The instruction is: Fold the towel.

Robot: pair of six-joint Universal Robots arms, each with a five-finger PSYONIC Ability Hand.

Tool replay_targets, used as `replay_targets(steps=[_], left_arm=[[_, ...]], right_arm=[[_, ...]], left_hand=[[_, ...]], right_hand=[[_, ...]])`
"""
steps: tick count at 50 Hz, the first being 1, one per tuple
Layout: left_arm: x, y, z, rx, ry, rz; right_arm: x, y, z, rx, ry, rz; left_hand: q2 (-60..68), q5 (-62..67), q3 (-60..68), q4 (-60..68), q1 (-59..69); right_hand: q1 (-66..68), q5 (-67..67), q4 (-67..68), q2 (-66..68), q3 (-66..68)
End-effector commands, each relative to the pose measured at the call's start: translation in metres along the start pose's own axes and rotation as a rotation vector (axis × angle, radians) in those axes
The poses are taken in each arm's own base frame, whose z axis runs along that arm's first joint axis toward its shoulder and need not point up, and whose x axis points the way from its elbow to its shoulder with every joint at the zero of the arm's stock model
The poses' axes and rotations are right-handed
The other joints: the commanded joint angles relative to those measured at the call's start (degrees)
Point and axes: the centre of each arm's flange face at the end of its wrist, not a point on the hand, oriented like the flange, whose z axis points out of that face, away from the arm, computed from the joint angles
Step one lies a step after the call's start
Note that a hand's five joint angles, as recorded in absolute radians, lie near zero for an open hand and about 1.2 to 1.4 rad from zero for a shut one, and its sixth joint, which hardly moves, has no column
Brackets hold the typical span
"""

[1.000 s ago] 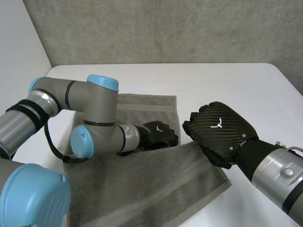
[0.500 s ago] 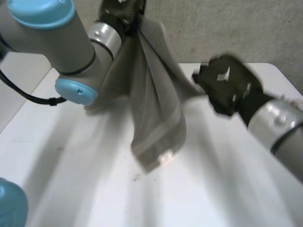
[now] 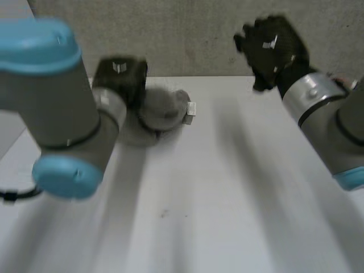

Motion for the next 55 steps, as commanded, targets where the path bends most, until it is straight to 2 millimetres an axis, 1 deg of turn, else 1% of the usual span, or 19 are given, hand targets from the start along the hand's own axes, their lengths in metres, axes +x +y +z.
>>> replay_targets(steps=[1,2,3,5,12,19,21,24,27,32,35,37,44,46,47,49,53,54,55], left_arm=[[0.010,0.041,-0.041,-0.141,0.063,0.047],[0.009,0.041,-0.048,-0.145,0.066,0.049],[0.009,0.041,-0.048,-0.145,0.066,0.049],[0.008,0.040,-0.055,-0.141,0.069,0.049],[0.002,0.036,-0.077,-0.111,0.067,0.040],[0.000,0.041,-0.092,-0.128,0.075,0.043],[-0.001,0.044,-0.095,-0.133,0.076,0.043],[0.000,0.045,-0.096,-0.136,0.078,0.041],[0.000,0.049,-0.097,-0.148,0.079,0.033],[0.001,0.052,-0.100,-0.159,0.083,0.019],[0.004,0.054,-0.102,-0.165,0.094,0.018],[0.005,0.057,-0.102,-0.174,0.097,0.018],[0.004,0.057,-0.104,-0.173,0.098,0.010],[0.004,0.056,-0.104,-0.171,0.096,0.000],[0.004,0.054,-0.105,-0.164,0.096,-0.012],[0.004,0.052,-0.107,-0.157,0.098,-0.023],[0.005,0.054,-0.107,-0.164,0.102,-0.028],[0.007,0.058,-0.106,-0.179,0.104,-0.023],[0.008,0.063,-0.106,-0.193,0.106,-0.020]], right_arm=[[-0.022,0.037,0.009,-0.141,-0.133,0.265],[-0.028,0.038,0.011,-0.145,-0.189,0.351],[-0.028,0.038,0.011,-0.145,-0.189,0.352],[-0.043,0.049,0.015,-0.170,-0.328,0.532],[-0.075,0.066,0.018,-0.196,-0.529,0.720],[-0.101,0.078,0.018,-0.223,-0.577,0.712],[-0.118,0.078,0.015,-0.214,-0.615,0.667],[-0.128,0.081,0.015,-0.218,-0.615,0.615],[-0.134,0.081,0.015,-0.217,-0.612,0.592],[-0.156,0.075,0.013,-0.195,-0.619,0.549],[-0.159,0.072,0.012,-0.188,-0.627,0.545],[-0.168,0.068,0.008,-0.183,-0.647,0.540],[-0.174,0.069,0.005,-0.183,-0.660,0.519],[-0.175,0.070,0.004,-0.185,-0.661,0.510],[-0.175,0.070,0.004,-0.183,-0.661,0.498],[-0.174,0.071,0.004,-0.180,-0.661,0.488],[-0.159,0.063,0.009,-0.161,-0.603,0.451],[-0.146,0.056,0.013,-0.148,-0.557,0.432],[-0.146,0.056,0.013,-0.148,-0.557,0.432]], left_hand=[[10.3,11.3,10.4,10.3,12.9],[10.3,11.3,10.4,10.3,12.9],[10.3,11.3,10.4,10.3,12.9],[10.3,11.3,10.4,10.3,12.9],[10.3,11.3,10.4,10.3,12.9],[10.3,11.3,10.4,10.3,12.9],[10.3,11.3,10.4,10.3,12.9],[10.3,11.3,10.4,10.3,12.9],[10.3,11.3,10.4,10.3,12.9],[10.3,11.3,10.4,10.3,12.9],[10.3,11.3,10.4,10.3,12.9],[10.3,11.3,10.4,10.3,12.9],[10.3,11.3,10.4,10.3,12.9],[10.3,11.3,10.4,10.3,12.9],[10.3,11.3,10.4,10.3,12.9],[10.3,11.3,10.4,10.3,12.9],[10.3,11.3,10.4,10.3,12.9],[10.3,11.3,10.4,10.3,12.9],[10.3,11.3,10.4,10.3,12.9]], right_hand=[[-4.3,-6.6,-6.8,-6.6,-6.8],[-4.3,-6.6,-6.8,-6.6,-6.8],[-4.3,-6.6,-6.8,-6.6,-6.8],[-3.8,-6.1,-6.3,-6.1,-6.3],[-2.6,-4.9,-5.1,-4.9,-5.1],[1.8,-0.6,-0.7,-0.5,-0.7],[3.5,1.1,1.0,1.2,1.0],[7.5,5.1,5.0,5.2,5.0],[10.5,8.2,8.0,8.2,8.0],[21.8,19.4,19.3,19.5,19.3],[24.7,22.3,22.2,22.4,22.2],[33.2,30.8,30.7,30.9,30.7],[43.2,40.8,40.7,40.9,40.7],[48.9,46.5,46.4,46.6,46.4],[56.9,54.5,54.4,54.6,54.4],[60.1,57.7,57.6,57.8,57.6],[60.1,57.7,57.6,57.8,57.6],[60.1,57.7,57.6,57.8,57.6],[60.1,57.7,57.6,57.8,57.6]])
